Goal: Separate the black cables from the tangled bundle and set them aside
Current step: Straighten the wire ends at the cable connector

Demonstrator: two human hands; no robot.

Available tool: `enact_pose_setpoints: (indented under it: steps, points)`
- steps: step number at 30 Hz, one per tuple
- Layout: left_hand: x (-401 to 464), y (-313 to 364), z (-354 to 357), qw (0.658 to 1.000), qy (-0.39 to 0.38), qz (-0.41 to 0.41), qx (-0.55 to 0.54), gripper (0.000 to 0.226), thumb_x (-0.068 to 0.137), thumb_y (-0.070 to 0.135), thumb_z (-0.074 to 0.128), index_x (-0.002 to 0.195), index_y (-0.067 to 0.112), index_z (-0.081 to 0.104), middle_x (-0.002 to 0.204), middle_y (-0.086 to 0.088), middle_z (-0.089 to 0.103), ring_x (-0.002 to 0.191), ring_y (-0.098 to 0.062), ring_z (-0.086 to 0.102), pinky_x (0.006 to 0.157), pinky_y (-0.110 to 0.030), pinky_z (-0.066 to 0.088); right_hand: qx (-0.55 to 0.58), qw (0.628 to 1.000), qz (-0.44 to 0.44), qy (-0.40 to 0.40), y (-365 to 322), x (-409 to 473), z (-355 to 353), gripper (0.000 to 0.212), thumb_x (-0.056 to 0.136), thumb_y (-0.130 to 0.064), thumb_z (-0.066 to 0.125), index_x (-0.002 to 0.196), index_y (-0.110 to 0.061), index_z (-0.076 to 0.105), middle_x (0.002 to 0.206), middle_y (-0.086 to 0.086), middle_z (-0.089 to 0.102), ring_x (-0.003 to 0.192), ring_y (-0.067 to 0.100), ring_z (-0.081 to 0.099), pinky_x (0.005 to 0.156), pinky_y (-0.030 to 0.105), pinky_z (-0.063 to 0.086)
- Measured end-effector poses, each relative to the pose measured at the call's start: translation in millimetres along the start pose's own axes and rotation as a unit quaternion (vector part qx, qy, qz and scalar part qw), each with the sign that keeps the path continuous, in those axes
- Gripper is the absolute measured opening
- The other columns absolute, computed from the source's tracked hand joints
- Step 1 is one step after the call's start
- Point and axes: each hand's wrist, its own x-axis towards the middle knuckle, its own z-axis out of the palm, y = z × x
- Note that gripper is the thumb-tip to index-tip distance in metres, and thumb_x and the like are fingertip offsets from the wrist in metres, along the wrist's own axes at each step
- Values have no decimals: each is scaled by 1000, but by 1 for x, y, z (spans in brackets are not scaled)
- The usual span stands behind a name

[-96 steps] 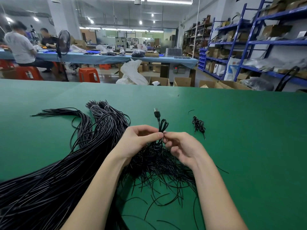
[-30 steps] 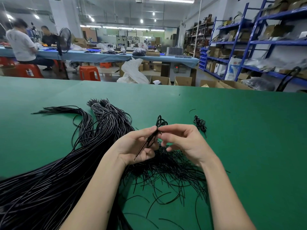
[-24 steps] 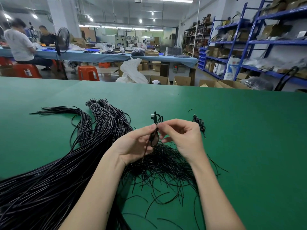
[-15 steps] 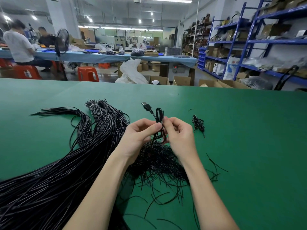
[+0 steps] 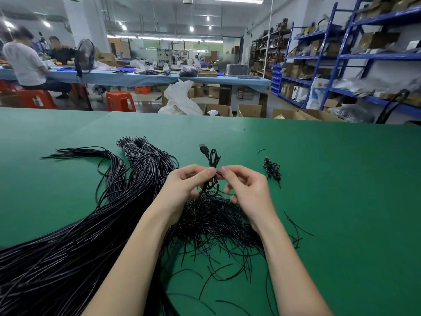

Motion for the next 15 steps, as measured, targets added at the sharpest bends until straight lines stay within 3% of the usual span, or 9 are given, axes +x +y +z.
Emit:
enact_pose_setpoints:
  steps: [4, 9, 12, 15]
  points:
    - [-3, 4, -2, 999, -12, -19, -43, 34, 66, 52, 81, 84, 24, 77, 82, 8, 68, 86, -14, 54, 85, -42, 34, -114, 989, -92, -18, -3, 0, -7, 3, 88, -29, 80, 90, -29, 81, 86, -13, 78, 70, 9, 64, 66, 20, 52]
    - [-4, 7, -2, 998, -27, -20, -48, 31, 66, 52, 80, 80, 24, 76, 76, 10, 66, 81, -12, 55, 83, -42, 35, -184, 972, -145, -17, -10, -1, -4, 9, 92, -23, 75, 84, -23, 79, 75, -15, 74, 67, 6, 61, 61, 11, 43]
    - [-4, 7, -3, 999, -26, -12, -40, 25, 69, 47, 81, 79, 24, 76, 76, 8, 67, 84, -16, 55, 85, -43, 35, -31, 996, 13, -86, -14, -2, -3, 19, 96, -16, 69, 78, -17, 76, 67, -4, 62, 54, 7, 45, 46, 14, 32]
    - [-5, 8, -3, 998, -39, -13, -40, 20, 73, 41, 81, 81, 22, 77, 79, 4, 70, 74, -10, 58, 77, -36, 36, 130, 966, 177, -140, -19, -1, -6, 15, 95, -8, 65, 83, -11, 72, 71, -1, 61, 57, 4, 45, 38, 12, 26]
